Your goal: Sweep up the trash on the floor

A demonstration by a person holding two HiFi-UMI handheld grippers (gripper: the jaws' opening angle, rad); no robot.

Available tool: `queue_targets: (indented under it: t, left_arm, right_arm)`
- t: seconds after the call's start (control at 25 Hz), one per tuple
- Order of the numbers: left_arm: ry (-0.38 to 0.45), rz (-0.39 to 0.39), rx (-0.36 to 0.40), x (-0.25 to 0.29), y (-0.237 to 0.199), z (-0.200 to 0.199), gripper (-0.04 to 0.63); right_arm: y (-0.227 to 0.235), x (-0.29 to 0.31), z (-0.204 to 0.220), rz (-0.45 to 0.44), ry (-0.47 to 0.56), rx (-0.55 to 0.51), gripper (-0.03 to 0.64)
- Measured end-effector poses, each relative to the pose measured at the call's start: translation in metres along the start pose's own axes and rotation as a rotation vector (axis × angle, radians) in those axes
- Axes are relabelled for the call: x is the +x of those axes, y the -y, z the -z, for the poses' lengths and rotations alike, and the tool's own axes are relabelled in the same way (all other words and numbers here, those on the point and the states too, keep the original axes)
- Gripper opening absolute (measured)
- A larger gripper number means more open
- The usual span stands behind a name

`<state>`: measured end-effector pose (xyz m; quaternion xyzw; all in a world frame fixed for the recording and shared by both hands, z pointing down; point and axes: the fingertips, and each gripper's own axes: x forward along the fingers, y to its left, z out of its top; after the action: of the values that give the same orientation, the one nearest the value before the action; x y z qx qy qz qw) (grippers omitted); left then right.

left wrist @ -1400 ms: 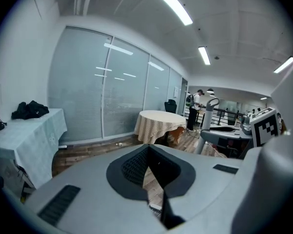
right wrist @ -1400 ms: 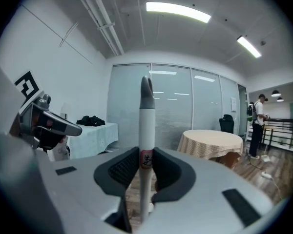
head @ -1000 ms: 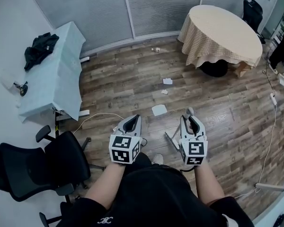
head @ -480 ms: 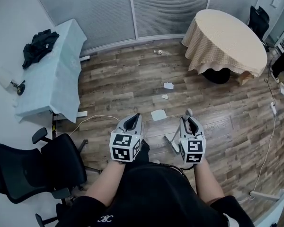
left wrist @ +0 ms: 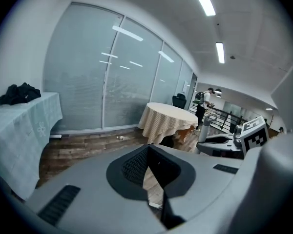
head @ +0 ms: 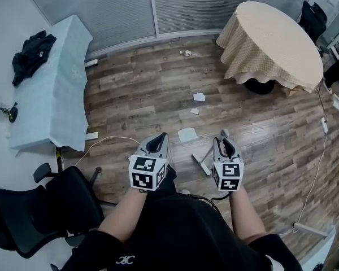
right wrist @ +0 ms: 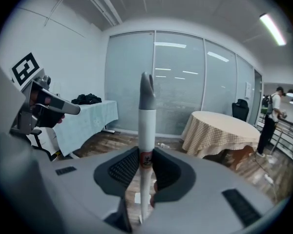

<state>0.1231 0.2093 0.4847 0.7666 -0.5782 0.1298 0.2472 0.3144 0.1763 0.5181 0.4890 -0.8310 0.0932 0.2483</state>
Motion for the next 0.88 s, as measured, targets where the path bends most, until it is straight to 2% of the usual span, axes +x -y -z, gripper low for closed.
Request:
queue_targets:
  t: [0.24, 0.44, 0.76, 0.88]
  left_arm:
    - [-0.041, 0.013, -0.035, 0.034, -0.05, -0.007, -0.005]
    - [-0.066, 0.011, -0.055, 0.054, -0.108, -0.022, -0.005]
    - [-0.089, 0.008, -0.09, 0.079, -0.178, -0.039, -0.005]
    - [-0.09, -0.02, -0.112, 0.082, -0.2, -0.043, -0.005]
  right_arm:
    - [-0.006, 0.074, -0.013, -0.01, -0.054, -0.02, 0.097]
    - [-0.02, 0.14, -0.041, -0.013, -0.071, -0.032, 0.097]
    - [-0.041, 0.241, -0.096, -0.028, -0.049, -0.045, 0.097]
    - [-0.051, 0.276, -0.118, -0.04, -0.039, -0.048, 0.097]
